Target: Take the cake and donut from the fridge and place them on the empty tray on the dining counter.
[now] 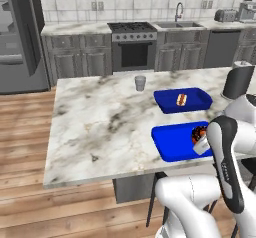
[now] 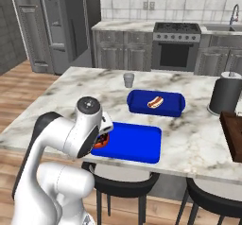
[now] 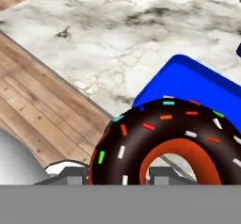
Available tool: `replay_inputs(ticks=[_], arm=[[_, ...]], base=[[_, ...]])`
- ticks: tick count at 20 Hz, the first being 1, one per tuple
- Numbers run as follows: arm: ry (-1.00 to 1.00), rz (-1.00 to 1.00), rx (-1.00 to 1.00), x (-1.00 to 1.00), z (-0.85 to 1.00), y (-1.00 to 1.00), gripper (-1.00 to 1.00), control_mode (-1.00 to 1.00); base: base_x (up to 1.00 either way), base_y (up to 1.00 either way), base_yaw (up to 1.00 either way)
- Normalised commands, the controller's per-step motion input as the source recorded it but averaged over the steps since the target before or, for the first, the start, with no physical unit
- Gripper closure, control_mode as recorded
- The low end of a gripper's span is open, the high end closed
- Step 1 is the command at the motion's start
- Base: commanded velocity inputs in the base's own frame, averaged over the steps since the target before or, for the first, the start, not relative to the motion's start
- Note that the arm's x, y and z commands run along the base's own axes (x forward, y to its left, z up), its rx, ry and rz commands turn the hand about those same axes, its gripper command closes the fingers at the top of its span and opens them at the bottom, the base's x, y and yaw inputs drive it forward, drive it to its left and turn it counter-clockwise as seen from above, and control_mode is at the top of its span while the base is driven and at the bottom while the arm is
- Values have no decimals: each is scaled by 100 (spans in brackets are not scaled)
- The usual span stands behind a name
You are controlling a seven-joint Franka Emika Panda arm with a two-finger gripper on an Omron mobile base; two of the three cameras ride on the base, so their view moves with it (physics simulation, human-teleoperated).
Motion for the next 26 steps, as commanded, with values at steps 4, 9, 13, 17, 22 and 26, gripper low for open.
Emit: replay_inputs(ticks=[4, 9, 13, 17, 22, 26], arm=[[0, 0, 0, 45, -45, 9, 100, -100], [0, 0, 0, 39, -45, 6, 100, -100], [-1, 0, 0, 36, -36, 0, 100, -100], [-1, 0, 0, 49, -29, 0, 100, -100], [0, 0, 0, 60, -23, 0, 100, -100], [0, 0, 0, 52, -24, -2, 100, -100]], base=[[0, 0, 0], [0, 0, 0], [0, 0, 0], [0, 0, 0], [0, 0, 0], [0, 0, 0]])
